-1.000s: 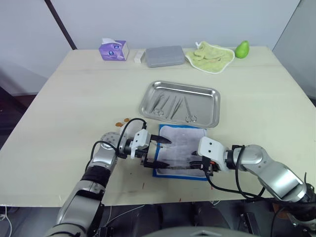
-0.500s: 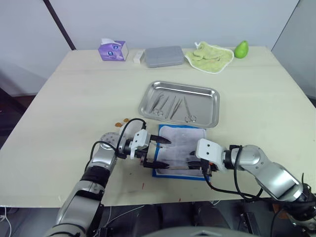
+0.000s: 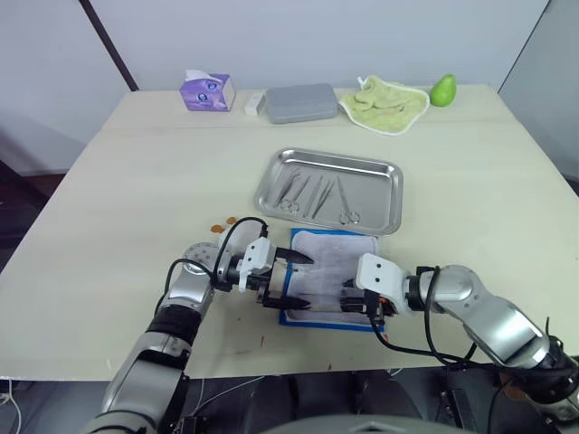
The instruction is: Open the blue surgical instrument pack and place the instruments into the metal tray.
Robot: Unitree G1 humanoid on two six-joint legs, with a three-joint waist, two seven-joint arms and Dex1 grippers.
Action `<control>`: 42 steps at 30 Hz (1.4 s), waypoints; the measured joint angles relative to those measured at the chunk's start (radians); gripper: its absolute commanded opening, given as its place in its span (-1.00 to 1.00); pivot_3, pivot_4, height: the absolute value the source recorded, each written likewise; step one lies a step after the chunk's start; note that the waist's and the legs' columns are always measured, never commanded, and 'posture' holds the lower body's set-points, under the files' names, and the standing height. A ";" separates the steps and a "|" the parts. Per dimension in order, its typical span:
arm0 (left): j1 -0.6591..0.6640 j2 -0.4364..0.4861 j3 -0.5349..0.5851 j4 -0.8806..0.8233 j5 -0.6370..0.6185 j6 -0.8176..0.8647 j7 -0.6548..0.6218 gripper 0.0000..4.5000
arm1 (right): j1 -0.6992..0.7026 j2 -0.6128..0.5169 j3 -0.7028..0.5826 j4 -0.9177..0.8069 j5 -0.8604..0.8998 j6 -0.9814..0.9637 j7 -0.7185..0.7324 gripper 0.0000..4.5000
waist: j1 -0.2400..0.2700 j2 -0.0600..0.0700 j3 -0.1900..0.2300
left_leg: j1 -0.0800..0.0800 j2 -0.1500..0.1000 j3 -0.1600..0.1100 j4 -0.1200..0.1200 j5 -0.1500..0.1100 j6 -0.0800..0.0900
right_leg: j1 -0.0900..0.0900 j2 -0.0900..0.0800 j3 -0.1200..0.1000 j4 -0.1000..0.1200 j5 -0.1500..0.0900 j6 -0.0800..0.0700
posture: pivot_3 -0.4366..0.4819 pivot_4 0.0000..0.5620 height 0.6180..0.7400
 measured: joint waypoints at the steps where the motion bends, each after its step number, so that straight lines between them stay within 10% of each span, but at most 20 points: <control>1: 0.001 0.000 0.000 0.000 0.000 0.002 0.000 1.00 | 0.011 0.001 -0.002 0.013 -0.003 -0.036 0.000 -0.25 | 0.000 0.000 0.000 | 0.000 0.000 0.000 0.000 0.000 0.000 | 0.000 0.000 0.000 0.000 0.000 0.000 | -0.05 -0.47 1.00; 15: 0.004 0.000 0.000 -0.002 0.001 0.005 0.006 1.00 | 0.071 -0.010 -0.023 0.088 -0.027 -0.221 0.003 -0.25 | 0.000 -0.001 -0.002 | 0.001 0.000 0.001 0.000 0.000 0.000 | 0.001 0.000 0.001 0.000 0.000 0.000 | -0.05 -0.47 1.00; 34: 0.004 -0.004 0.000 0.017 0.001 -0.011 0.007 1.00 | -0.062 -0.054 0.071 -0.018 -0.089 0.036 0.049 -0.25 | 0.001 -0.002 -0.009 | 0.001 0.000 0.000 0.000 0.000 0.000 | 0.001 0.000 0.000 0.000 0.000 0.000 | -0.05 -0.47 1.00; 38: 0.005 -0.004 0.000 0.020 0.003 -0.012 0.008 1.00 | -0.079 -0.060 0.104 -0.038 -0.093 0.078 0.064 -0.92 | 0.000 -0.004 -0.014 | 0.001 0.000 0.000 0.000 0.000 0.000 | 0.001 0.000 0.000 0.000 0.000 0.000 | -0.05 -0.47 1.00; 42: 0.005 -0.003 0.000 0.019 0.004 -0.004 0.010 1.00 | -0.102 -0.058 0.132 -0.043 -0.111 0.102 0.070 -0.97 | -0.002 -0.007 -0.018 | 0.003 0.000 0.000 0.000 0.000 0.000 | 0.002 0.000 0.001 0.000 0.000 0.000 | -0.05 -0.47 1.00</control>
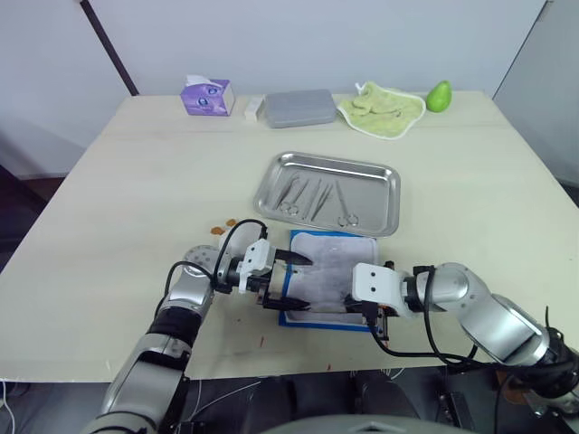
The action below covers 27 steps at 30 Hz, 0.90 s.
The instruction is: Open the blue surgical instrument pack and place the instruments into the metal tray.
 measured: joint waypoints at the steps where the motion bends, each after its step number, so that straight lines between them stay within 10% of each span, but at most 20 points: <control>1: 0.000 0.000 0.000 -0.001 0.000 0.002 0.001 1.00 | -0.002 0.001 0.002 0.000 -0.002 0.003 -0.001 -0.97 | 0.000 0.000 0.000 | 0.000 0.000 0.000 0.000 0.000 0.000 | 0.000 0.000 0.000 0.000 0.000 0.000 | -0.05 -0.47 1.00; 27: 0.001 -0.008 0.000 -0.010 0.005 -0.001 0.003 1.00 | -0.024 -0.017 -0.090 -0.106 0.097 0.292 -0.071 -0.97 | 0.003 0.002 0.003 | -0.003 -0.001 -0.001 0.000 0.000 0.000 | -0.002 -0.001 0.000 0.000 -0.001 -0.001 | -0.05 -0.47 1.00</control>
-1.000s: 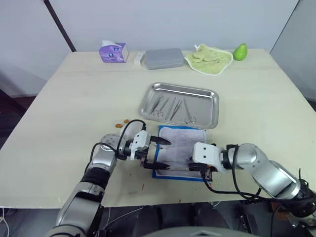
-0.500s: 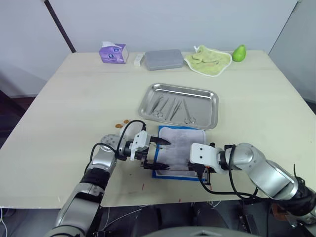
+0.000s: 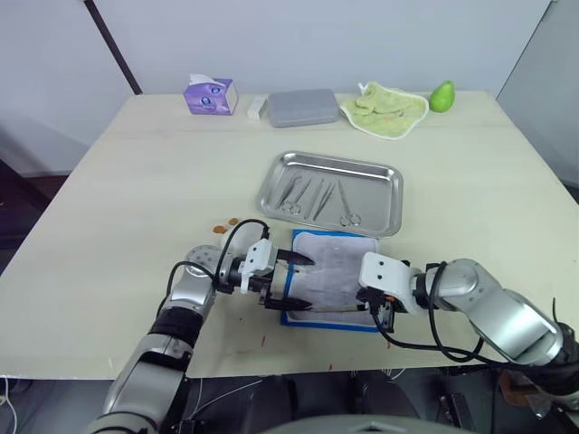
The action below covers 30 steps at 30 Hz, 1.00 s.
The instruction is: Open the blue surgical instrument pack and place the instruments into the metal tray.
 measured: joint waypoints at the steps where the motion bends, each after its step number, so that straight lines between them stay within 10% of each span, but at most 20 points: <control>1: 0.000 0.000 0.000 0.000 0.000 -0.001 0.000 1.00 | 0.000 0.000 -0.001 -0.003 0.005 0.006 -0.004 -0.97 | 0.000 0.000 0.000 | 0.000 0.000 0.000 0.000 0.000 0.000 | 0.000 0.000 0.000 0.000 0.000 0.000 | -0.05 -0.47 1.00; 30: -0.003 0.000 0.000 0.003 0.000 -0.013 -0.003 1.00 | -0.091 -0.069 0.015 -0.060 0.088 0.072 -0.034 -0.97 | 0.000 0.007 0.008 | -0.001 0.000 -0.004 0.000 0.000 0.000 | -0.001 0.000 0.000 0.000 0.001 0.002 | -0.05 -0.47 1.00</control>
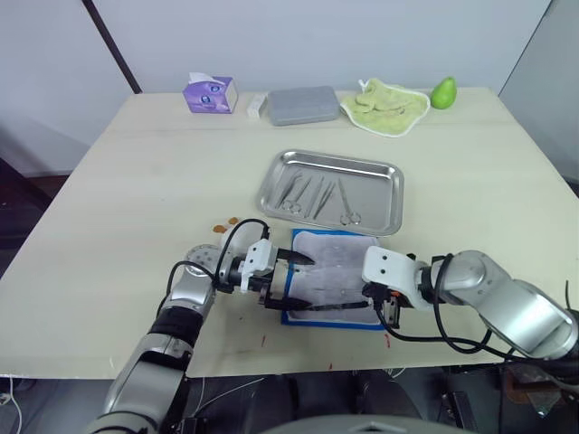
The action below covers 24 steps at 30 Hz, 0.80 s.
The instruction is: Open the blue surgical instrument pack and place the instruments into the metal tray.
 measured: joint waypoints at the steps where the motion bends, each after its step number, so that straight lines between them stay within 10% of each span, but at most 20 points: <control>1: 0.001 0.000 0.000 -0.002 0.000 0.001 0.000 1.00 | 0.000 -0.002 0.000 -0.002 0.002 0.000 -0.001 -0.97 | 0.000 0.000 0.000 | 0.000 0.000 0.000 0.000 0.000 0.000 | 0.000 0.000 0.000 0.000 0.000 0.000 | -0.05 -0.47 1.00; 24: 0.007 0.002 0.000 -0.017 0.000 0.004 0.001 1.00 | 0.015 -0.088 -0.012 -0.014 0.018 -0.046 0.005 -0.97 | 0.000 0.000 0.005 | -0.001 -0.001 -0.001 0.000 0.000 0.000 | 0.000 -0.001 0.000 0.000 0.000 0.001 | -0.05 -0.47 1.00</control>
